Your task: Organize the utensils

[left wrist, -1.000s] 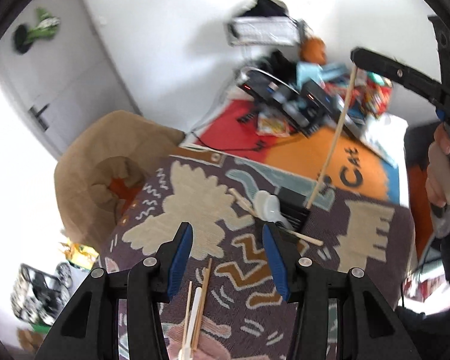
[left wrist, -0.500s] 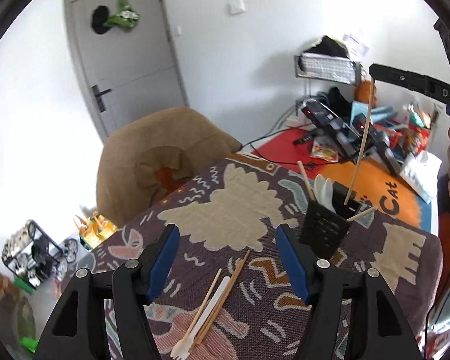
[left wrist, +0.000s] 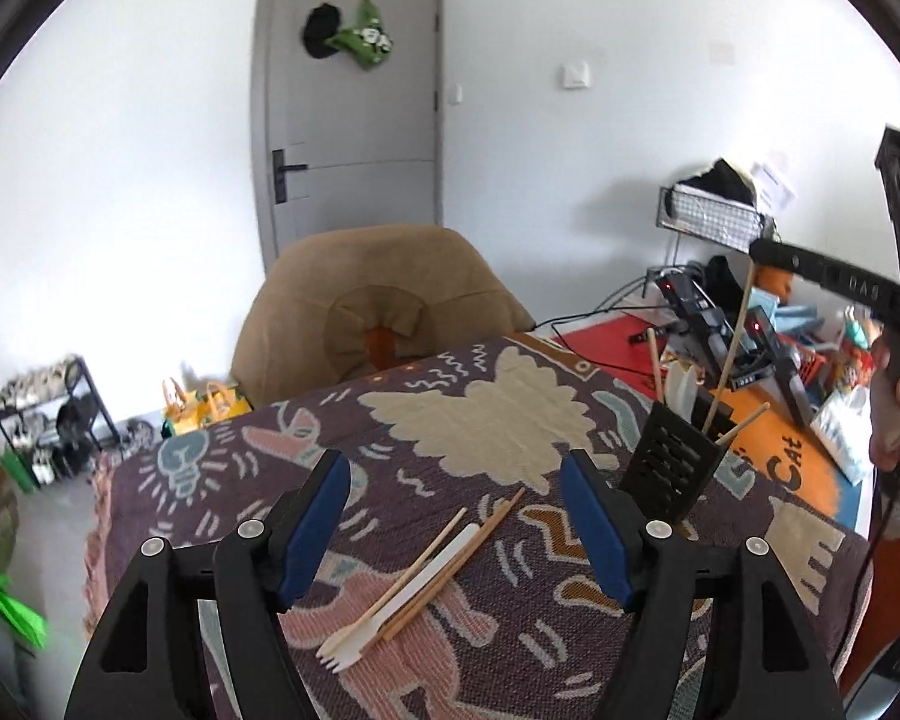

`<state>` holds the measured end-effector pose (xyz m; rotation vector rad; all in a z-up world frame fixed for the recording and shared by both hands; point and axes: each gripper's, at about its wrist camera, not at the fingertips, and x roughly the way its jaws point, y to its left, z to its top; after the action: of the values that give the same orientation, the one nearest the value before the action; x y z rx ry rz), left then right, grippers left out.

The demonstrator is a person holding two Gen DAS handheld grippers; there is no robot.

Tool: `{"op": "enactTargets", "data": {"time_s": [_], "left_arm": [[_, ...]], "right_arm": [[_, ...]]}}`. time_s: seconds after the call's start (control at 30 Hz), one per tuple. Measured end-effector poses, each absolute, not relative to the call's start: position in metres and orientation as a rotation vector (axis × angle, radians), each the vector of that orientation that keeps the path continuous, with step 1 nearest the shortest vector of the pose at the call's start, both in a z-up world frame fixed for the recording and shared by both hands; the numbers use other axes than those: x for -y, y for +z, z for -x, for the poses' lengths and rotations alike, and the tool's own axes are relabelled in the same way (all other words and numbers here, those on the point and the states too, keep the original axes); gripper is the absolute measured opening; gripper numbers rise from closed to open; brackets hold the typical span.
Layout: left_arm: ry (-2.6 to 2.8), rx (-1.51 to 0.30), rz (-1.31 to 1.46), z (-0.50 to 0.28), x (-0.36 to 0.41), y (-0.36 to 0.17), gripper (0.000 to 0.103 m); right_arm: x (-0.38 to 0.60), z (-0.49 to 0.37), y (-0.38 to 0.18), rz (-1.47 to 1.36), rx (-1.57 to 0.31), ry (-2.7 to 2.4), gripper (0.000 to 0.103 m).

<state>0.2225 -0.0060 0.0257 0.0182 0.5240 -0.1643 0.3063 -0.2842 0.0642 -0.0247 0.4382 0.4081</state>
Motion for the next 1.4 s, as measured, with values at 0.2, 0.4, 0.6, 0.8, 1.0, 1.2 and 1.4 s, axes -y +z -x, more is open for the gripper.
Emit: {"op": "enactTargets", "data": {"time_s": [0.2,0.4,0.6,0.8,1.0,1.2,1.4], "left_arm": [[-0.119,-0.551,0.051,-0.213,-0.03,0.009,0.073],[-0.09,-0.599,0.031,-0.203,-0.05,-0.009,0.073],[-0.088,-0.663,0.027,-0.198,-0.063,-0.03,0.06],[-0.109,-0.732,0.014,-0.199,-0.065,-0.057,0.047],[-0.124,-0.786,0.018,-0.213,-0.064,-0.083,0.042],[-0.136,-0.841,-0.002,-0.236,-0.059,-0.107,0.04],[-0.143,-0.881,-0.029,-0.249,-0.052,-0.125,0.02]], "right_arm": [[0.283,-0.283,0.064,-0.041,-0.418,0.424,0.065],[0.262,-0.258,0.057,-0.037,-0.406,0.489,0.065],[0.235,-0.244,0.038,-0.004,-0.428,0.543,0.065],[0.213,-0.238,0.003,0.027,-0.49,0.565,0.065],[0.201,-0.24,-0.035,0.03,-0.565,0.588,0.065],[0.194,-0.244,-0.059,0.058,-0.618,0.584,0.065],[0.199,-0.247,-0.067,0.048,-0.639,0.582,0.065]]}}
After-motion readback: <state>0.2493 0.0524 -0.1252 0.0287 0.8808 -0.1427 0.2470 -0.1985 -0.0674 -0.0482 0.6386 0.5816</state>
